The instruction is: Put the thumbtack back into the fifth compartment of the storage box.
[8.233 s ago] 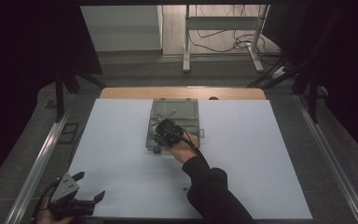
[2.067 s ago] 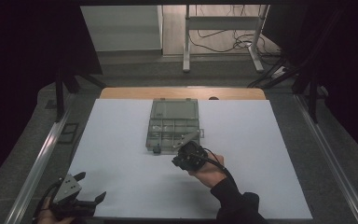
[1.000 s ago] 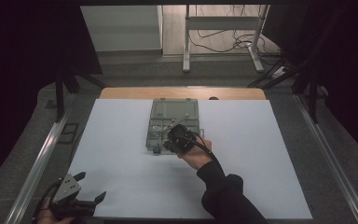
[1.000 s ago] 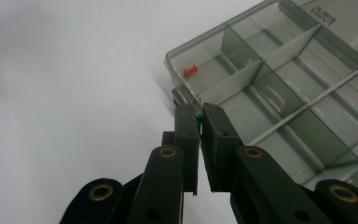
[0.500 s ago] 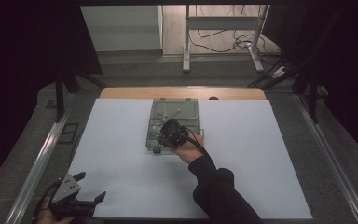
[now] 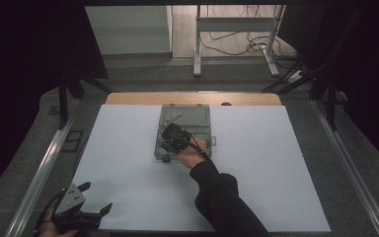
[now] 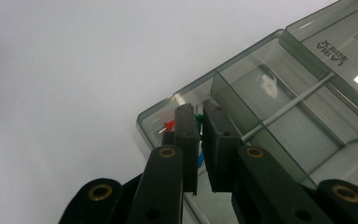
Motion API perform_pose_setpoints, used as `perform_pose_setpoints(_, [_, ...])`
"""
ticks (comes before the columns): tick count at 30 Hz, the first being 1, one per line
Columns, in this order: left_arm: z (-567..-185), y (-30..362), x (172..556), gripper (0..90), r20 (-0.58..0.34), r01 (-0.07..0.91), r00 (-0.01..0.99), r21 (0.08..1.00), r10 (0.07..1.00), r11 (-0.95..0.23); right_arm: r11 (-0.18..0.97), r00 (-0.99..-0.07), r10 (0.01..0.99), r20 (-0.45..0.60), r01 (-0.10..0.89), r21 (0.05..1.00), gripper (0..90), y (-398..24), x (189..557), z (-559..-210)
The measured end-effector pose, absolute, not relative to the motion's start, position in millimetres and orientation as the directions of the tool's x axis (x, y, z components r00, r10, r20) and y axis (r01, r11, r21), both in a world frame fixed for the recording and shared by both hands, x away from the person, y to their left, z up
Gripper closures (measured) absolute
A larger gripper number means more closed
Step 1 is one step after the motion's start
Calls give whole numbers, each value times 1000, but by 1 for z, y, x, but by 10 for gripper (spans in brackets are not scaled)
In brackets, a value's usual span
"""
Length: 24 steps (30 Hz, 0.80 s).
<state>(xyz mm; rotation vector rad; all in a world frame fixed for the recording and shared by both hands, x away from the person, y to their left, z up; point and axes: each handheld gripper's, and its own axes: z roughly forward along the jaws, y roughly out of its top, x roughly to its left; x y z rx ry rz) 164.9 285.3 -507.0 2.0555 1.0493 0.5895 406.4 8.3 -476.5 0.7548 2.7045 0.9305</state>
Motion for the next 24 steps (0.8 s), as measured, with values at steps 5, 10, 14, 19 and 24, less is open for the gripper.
perform_pose_setpoints(5, [-507,285,165,27,66,483,561,783,825,-391,673,-852,523,-6,409,617,760,13,409,-478])
perform_pose_setpoints(10, [-507,285,165,27,66,483,561,783,825,-392,664,-849,529,1,414,622,674,8,407,-474])
perform_pose_setpoints(14, [-507,285,165,27,67,484,561,782,825,-393,652,-852,523,9,406,640,605,2,404,-470])
perform_pose_setpoints(19, [-507,285,165,27,67,485,561,781,825,-393,645,-856,517,19,405,648,527,-8,399,-466])
perform_pose_setpoints(24, [-507,285,165,27,70,485,561,779,825,-396,646,-859,512,4,387,658,464,-17,391,-463])
